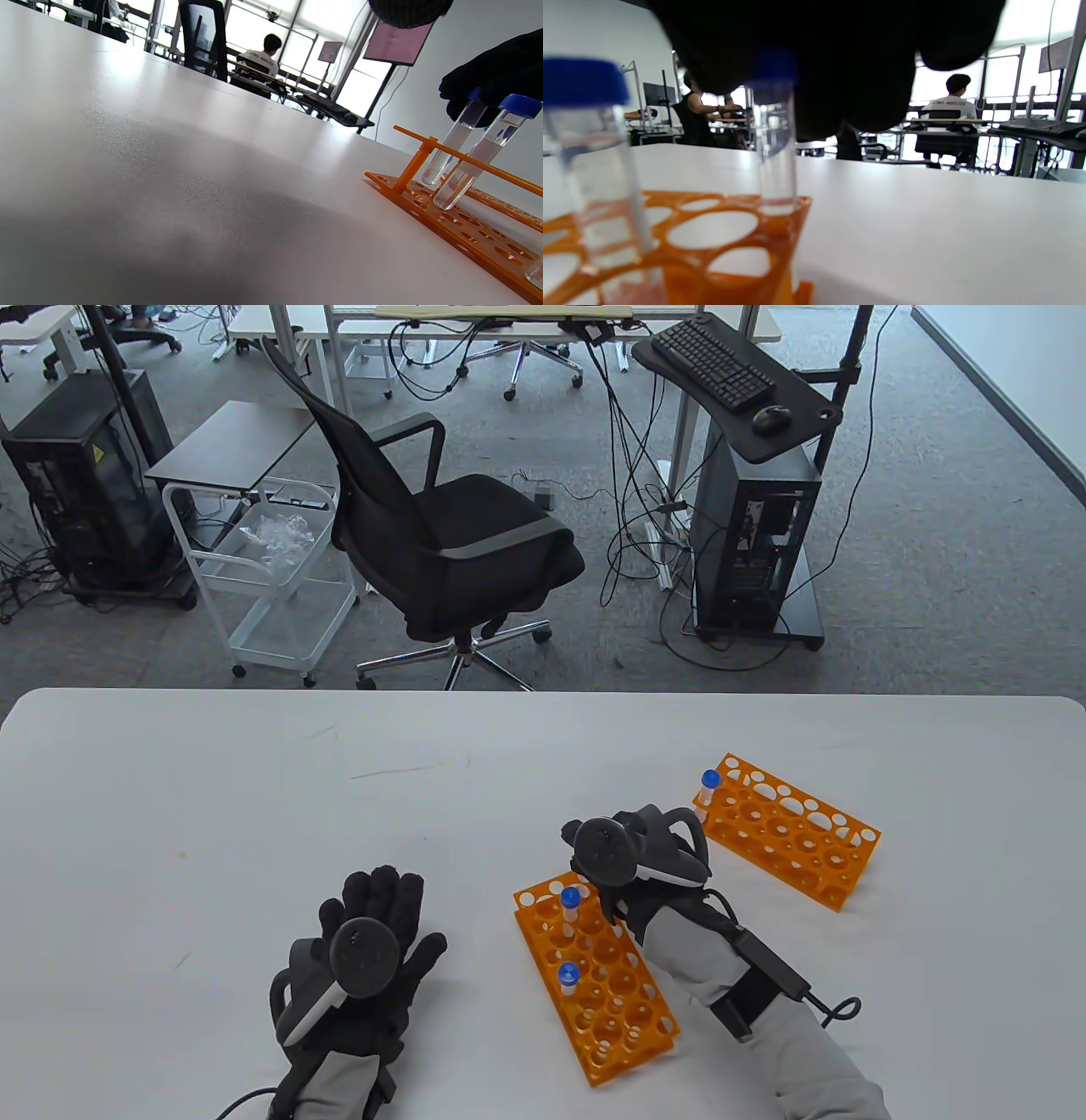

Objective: Transfer 4 test tubes between racks (Right hand only)

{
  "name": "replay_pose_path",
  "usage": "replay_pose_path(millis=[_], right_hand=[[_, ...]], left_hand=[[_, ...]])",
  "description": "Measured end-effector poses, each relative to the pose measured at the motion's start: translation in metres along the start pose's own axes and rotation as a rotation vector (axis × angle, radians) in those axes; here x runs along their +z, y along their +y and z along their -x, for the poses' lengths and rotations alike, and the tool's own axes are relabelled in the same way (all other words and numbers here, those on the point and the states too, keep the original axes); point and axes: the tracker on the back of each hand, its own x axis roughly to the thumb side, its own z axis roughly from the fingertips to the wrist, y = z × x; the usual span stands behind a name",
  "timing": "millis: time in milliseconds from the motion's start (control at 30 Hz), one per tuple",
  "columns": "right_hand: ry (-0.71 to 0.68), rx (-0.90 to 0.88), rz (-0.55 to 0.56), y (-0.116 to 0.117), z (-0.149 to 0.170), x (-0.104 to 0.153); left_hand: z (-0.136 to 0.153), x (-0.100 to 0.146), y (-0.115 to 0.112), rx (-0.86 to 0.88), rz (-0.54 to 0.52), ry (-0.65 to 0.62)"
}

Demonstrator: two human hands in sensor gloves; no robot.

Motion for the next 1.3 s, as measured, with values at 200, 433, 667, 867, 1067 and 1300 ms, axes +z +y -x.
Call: replay_pose_path(millis=[200,433,667,867,1067,1300], right_hand=[[0.001,0.002,-0.016,0.004,0.0,0.0],[-0.001,-0.002,-0.023,0.005,0.001,0.0],[0.003,-0.024,-0.007,-0.001,0.004,0.004],[0.022,-0.038,0.049,-0.019,0.012,0.01],[0.094,-0.056,0.115,-0.04,0.034,0.016],[0.218,-0.048,0.183,-0.058,0.068,0.025]], left_hand=[[0.0,0.0,0.0,0.0,0.0,0.0],[0.0,0.0,0.0,0.0,0.0,-0.001],[0.0,0.0,0.0,-0.001,-0.001,-0.003],[-0.001,0.0,0.0,-0.001,0.0,-0.004],[-0.001,0.0,0.0,-0.001,-0.001,-0.005],[-0.001,0.0,0.0,-0.001,0.0,-0.005]])
